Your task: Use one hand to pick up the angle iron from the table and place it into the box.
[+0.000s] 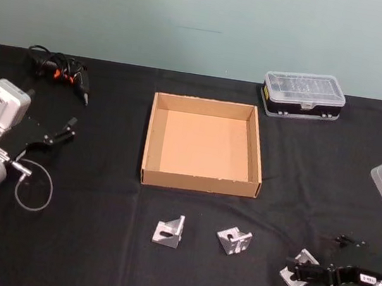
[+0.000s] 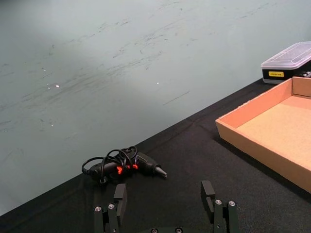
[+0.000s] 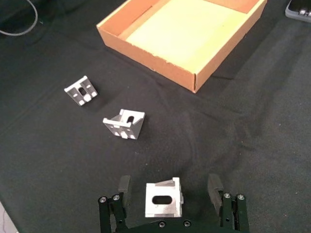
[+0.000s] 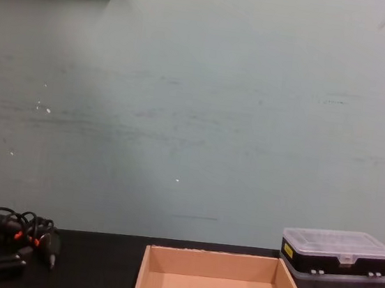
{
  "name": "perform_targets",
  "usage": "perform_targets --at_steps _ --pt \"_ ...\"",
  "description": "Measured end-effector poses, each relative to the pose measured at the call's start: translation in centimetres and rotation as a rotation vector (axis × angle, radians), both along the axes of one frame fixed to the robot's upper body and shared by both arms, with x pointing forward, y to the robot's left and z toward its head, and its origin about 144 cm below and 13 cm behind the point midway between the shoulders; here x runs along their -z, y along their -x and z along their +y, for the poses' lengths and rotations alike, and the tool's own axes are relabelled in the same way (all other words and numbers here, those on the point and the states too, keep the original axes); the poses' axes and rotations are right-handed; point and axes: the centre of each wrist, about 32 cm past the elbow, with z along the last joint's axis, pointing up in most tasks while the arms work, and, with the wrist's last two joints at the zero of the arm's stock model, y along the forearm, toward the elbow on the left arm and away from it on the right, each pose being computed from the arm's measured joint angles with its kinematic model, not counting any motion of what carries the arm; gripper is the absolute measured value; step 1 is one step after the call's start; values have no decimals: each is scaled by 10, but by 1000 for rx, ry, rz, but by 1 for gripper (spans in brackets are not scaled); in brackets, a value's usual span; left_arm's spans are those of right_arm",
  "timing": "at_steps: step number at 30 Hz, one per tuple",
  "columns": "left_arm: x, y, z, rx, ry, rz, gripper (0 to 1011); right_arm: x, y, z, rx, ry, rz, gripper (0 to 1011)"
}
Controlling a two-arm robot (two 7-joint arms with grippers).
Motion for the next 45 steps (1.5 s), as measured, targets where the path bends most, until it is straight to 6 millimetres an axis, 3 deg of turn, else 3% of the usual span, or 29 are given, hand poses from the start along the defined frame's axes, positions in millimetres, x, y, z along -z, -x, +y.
perform_targets --at_steps 23,38,39,45 --pt "0 0 0 0 0 0 1000 9 0 0 -8 36 -7 990" --pt "0 0 0 0 0 0 1000 11 2 -3 -5 31 -17 595" --pt "0 0 0 0 0 0 1000 11 2 -3 -5 30 -18 526" --pt "0 0 0 0 0 0 1000 12 3 -3 -8 27 -19 341"
